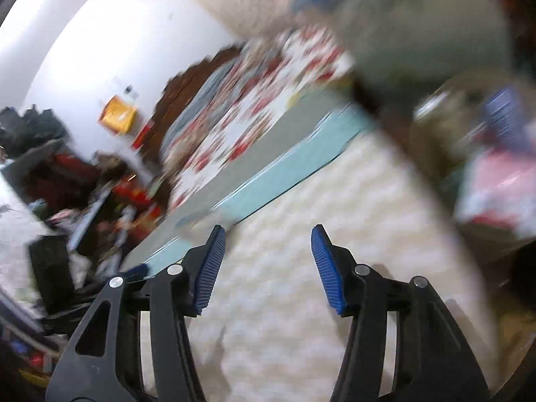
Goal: Collect trash
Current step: 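Grasp the bread slice with the left gripper while the right grasps the tissue pack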
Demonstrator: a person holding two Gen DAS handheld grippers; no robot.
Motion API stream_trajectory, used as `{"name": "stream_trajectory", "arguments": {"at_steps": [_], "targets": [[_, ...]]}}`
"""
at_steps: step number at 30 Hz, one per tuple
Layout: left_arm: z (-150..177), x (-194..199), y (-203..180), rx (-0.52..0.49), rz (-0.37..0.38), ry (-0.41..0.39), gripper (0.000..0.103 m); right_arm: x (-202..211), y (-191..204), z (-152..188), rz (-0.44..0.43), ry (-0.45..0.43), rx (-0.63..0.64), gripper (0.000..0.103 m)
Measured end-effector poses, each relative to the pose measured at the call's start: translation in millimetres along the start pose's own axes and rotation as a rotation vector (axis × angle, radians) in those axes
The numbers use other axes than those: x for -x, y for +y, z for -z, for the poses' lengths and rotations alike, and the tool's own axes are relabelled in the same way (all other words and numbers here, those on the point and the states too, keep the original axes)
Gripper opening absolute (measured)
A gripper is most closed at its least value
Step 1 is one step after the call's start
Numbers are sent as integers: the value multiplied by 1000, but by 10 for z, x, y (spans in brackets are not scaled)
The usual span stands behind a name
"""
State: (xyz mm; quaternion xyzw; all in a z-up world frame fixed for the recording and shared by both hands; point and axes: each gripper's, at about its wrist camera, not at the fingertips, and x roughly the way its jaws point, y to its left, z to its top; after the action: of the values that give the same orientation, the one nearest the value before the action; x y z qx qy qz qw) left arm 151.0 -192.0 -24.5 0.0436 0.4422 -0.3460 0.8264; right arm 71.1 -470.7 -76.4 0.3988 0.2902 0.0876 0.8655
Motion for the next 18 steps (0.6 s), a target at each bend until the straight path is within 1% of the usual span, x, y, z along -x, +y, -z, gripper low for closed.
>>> {"name": "stream_trajectory", "arguments": {"at_steps": [1, 2, 3, 5, 6, 8, 9, 11, 12, 14, 16, 18], "targets": [[54, -12, 166, 43, -23, 12, 62, -162, 50, 21, -33, 41, -21, 57], [75, -36, 261, 68, -28, 25, 62, -266, 83, 29, -46, 61, -29, 57], [103, -65, 349, 93, -19, 40, 62, -402, 161, 38, -54, 80, -20, 58], [102, -143, 458, 121, 11, 56, 62, -600, 288, 30, -58, 106, 1, 66], [90, -168, 489, 132, 18, 62, 62, -710, 328, 9, -73, 124, -20, 66], [51, -261, 555, 164, 65, 71, 60, -889, 368, -12, -121, 158, -85, 66], [43, -283, 564, 170, 78, 71, 58, -973, 372, -30, -134, 174, -111, 67], [19, -385, 595, 184, 86, 93, 43, -1176, 371, -60, -126, 209, -170, 67], [17, -447, 610, 201, 102, 111, 39, -1284, 362, -64, -136, 226, -205, 67], [38, -558, 671, 243, 126, 143, 26, -1412, 345, -56, -163, 233, -260, 65], [51, -573, 707, 260, 126, 135, 22, -1527, 362, -63, -187, 232, -301, 65], [65, -588, 731, 266, 117, 136, 14, -1634, 410, -30, -197, 239, -320, 65]]}}
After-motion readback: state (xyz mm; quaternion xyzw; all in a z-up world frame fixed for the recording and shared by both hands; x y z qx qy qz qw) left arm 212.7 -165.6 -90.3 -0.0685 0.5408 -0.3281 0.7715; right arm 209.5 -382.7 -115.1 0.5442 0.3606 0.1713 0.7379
